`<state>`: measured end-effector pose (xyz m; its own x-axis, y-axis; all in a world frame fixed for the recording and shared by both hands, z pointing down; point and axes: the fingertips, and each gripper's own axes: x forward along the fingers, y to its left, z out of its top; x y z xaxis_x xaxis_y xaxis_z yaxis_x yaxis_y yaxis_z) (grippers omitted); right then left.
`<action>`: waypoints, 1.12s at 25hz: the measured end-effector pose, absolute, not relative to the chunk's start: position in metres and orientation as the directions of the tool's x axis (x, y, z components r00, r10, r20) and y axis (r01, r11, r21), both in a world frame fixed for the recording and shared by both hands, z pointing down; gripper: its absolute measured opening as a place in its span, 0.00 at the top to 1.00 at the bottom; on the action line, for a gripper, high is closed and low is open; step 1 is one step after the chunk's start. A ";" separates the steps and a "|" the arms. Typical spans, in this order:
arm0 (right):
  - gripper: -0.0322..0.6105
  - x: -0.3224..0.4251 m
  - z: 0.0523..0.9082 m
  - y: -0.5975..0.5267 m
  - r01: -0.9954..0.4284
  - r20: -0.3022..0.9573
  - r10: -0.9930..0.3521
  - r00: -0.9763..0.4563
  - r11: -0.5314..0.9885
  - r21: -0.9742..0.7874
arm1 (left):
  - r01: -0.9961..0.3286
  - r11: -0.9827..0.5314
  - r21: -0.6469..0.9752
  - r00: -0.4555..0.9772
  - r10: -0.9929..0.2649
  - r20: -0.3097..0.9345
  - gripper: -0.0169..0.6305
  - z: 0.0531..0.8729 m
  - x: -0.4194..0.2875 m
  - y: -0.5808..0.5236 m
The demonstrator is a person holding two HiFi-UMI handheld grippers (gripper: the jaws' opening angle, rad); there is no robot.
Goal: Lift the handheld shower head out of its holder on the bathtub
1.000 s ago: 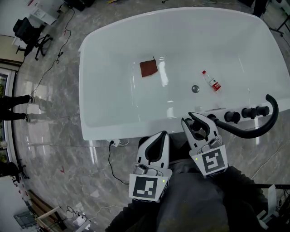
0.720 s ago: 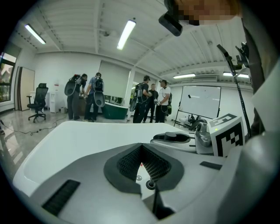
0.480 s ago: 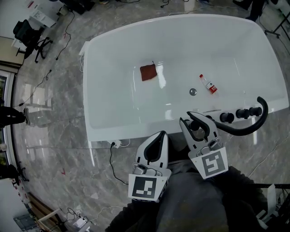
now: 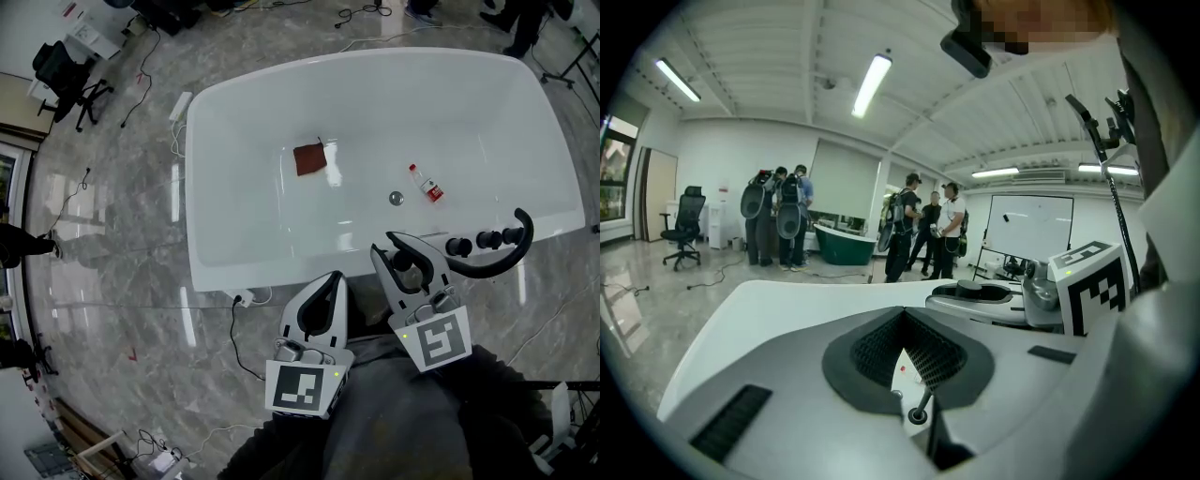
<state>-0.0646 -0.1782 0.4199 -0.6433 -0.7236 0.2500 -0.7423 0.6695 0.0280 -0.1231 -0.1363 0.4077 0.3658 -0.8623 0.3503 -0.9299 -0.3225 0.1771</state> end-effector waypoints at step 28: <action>0.79 -0.060 0.328 -0.167 -0.753 0.178 -0.747 -0.640 0.656 0.045 | -0.925 -0.355 0.136 0.380 -0.874 0.302 0.97 0.322 -0.119 -0.127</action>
<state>-0.0596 -0.1675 0.3282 -0.6402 -0.7473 0.1781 -0.7533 0.6561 0.0447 -0.1187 -0.1272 0.3219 0.3796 -0.8744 0.3022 -0.9251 -0.3545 0.1363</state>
